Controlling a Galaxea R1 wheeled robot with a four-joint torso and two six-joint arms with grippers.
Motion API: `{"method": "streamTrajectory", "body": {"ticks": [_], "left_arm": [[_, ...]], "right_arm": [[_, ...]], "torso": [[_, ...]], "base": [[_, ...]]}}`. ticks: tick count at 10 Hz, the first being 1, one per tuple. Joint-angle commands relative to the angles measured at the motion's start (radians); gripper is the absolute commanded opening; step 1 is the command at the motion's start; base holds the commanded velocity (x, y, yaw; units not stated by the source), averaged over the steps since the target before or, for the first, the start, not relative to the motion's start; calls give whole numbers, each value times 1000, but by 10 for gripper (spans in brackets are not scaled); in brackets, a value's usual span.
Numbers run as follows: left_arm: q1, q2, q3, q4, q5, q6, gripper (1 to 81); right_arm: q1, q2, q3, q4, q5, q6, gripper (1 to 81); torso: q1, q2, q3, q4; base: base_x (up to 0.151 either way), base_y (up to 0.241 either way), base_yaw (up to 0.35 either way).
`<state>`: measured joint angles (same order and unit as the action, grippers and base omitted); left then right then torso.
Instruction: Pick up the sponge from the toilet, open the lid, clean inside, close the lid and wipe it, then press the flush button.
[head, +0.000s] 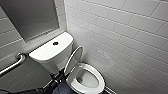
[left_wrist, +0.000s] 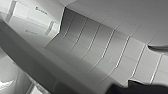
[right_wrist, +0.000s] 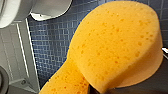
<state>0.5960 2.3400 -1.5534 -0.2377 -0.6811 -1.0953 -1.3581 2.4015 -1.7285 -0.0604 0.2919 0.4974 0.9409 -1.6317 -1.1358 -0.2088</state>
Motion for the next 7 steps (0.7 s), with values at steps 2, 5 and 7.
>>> {"method": "streamTrajectory", "body": {"ticks": [2,5,7], "left_arm": [[-205,-112,56,-74,-66,52,811],[-204,-171,56,-117,-69,49,811],[-198,-223,55,-134,-87,49,811]], "right_arm": [[13,-51,34,-19,-51,-2,10],[13,-54,47,-19,-51,-2,10],[15,-63,57,-19,-50,-2,10]], "torso": [[0,0,0,0],[0,0,0,0],[0,1,0,-1]], "base": [[0,0,0],[0,0,0],[0,0,0]]}}
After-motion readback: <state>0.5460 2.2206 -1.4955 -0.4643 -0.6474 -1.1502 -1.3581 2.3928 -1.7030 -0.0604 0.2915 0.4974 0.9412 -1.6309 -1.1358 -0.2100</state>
